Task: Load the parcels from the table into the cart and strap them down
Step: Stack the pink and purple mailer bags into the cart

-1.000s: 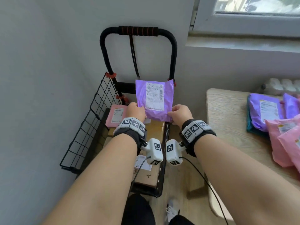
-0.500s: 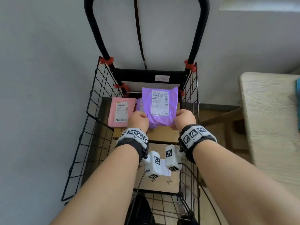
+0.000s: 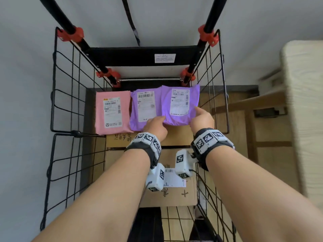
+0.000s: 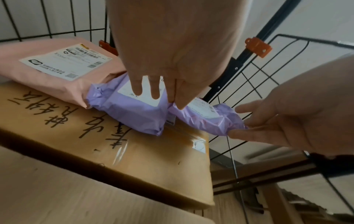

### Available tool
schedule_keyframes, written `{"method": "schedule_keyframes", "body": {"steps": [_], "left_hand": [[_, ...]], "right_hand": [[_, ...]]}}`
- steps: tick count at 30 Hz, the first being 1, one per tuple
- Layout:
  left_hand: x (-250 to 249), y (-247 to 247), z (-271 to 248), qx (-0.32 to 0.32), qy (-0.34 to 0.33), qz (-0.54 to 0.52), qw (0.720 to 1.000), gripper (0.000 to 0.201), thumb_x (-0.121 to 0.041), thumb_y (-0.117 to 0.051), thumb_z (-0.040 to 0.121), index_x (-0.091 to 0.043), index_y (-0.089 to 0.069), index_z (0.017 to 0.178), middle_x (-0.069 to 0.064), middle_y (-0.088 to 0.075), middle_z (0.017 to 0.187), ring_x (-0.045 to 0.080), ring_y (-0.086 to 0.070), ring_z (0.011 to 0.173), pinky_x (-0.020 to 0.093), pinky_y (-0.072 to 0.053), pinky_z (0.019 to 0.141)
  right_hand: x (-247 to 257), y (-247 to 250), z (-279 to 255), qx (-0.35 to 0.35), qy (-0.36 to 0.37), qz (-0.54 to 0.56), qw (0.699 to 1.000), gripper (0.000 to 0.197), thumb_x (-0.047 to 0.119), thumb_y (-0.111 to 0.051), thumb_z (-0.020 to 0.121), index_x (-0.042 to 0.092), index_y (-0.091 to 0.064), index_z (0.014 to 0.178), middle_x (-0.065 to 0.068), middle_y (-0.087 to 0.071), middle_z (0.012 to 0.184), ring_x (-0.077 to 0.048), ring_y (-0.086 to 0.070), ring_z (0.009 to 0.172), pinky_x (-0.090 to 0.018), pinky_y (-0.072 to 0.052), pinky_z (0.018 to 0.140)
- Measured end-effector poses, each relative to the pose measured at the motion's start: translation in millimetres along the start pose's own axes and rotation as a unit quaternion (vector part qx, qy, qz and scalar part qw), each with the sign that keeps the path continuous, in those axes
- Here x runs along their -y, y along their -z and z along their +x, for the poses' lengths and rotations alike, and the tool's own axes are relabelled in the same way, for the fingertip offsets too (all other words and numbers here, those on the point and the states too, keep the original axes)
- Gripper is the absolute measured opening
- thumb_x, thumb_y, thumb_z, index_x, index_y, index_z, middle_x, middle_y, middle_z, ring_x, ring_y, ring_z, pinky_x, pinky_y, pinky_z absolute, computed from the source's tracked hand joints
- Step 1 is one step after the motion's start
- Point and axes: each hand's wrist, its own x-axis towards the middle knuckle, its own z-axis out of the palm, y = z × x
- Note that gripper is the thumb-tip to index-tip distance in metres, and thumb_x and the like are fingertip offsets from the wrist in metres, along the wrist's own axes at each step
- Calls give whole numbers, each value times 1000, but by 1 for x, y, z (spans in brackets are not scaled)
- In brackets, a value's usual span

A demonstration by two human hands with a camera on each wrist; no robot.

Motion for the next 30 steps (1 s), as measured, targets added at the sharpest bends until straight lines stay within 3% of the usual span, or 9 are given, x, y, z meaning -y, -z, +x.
{"method": "schedule_keyframes", "body": {"steps": [4,7,11,14,17,25,30], "left_hand": [[11,-16,26,58,20,87,994,37,-17,-41,81,-22,-53,115,10,-55,126,36,-50,112,46,-44,97],[4,-8,18,106,-2,116,988,42,-10,-41,89,-16,-51,129,8,-50,136,33,-44,126,45,-37,106],[2,-4,8,138,4,96,986,49,-3,-37,96,-14,-43,143,6,-38,151,26,-38,137,29,-28,112],[3,-2,-1,110,20,38,993,49,1,-39,94,-14,-50,138,6,-44,147,25,-46,131,26,-33,106],[2,4,-14,84,37,1,996,50,4,-39,91,-15,-54,135,7,-49,142,30,-54,121,32,-42,100],[-19,32,-82,-54,59,-92,993,48,4,-37,93,-11,-50,137,10,-44,146,28,-45,131,31,-36,105],[-37,38,-146,-158,65,-91,981,46,2,-37,91,-14,-58,128,9,-51,139,29,-50,124,36,-42,102]], "right_hand": [[-5,-16,10,50,-25,-41,998,47,-2,-42,92,16,-57,133,-10,-55,137,-29,-56,120,-33,-43,103],[-7,-23,12,63,-33,-84,994,43,3,-43,93,13,-55,134,-14,-54,137,-31,-53,122,-33,-42,101],[-7,-21,10,73,-51,-124,988,45,7,-43,95,11,-46,139,-14,-44,143,-32,-51,123,-33,-42,96],[-3,-16,2,81,-38,-130,987,44,6,-41,95,11,-46,139,-15,-46,141,-33,-52,122,-33,-43,94],[4,-6,-10,89,-20,-135,987,44,5,-41,96,10,-46,139,-15,-48,140,-32,-52,122,-32,-43,94],[27,34,-67,110,84,-166,976,44,2,-41,96,9,-46,139,-14,-51,138,-30,-51,124,-33,-44,95],[24,72,-113,117,174,-174,962,37,3,-43,96,7,-52,132,-14,-57,130,-30,-56,117,-33,-46,92]]}}
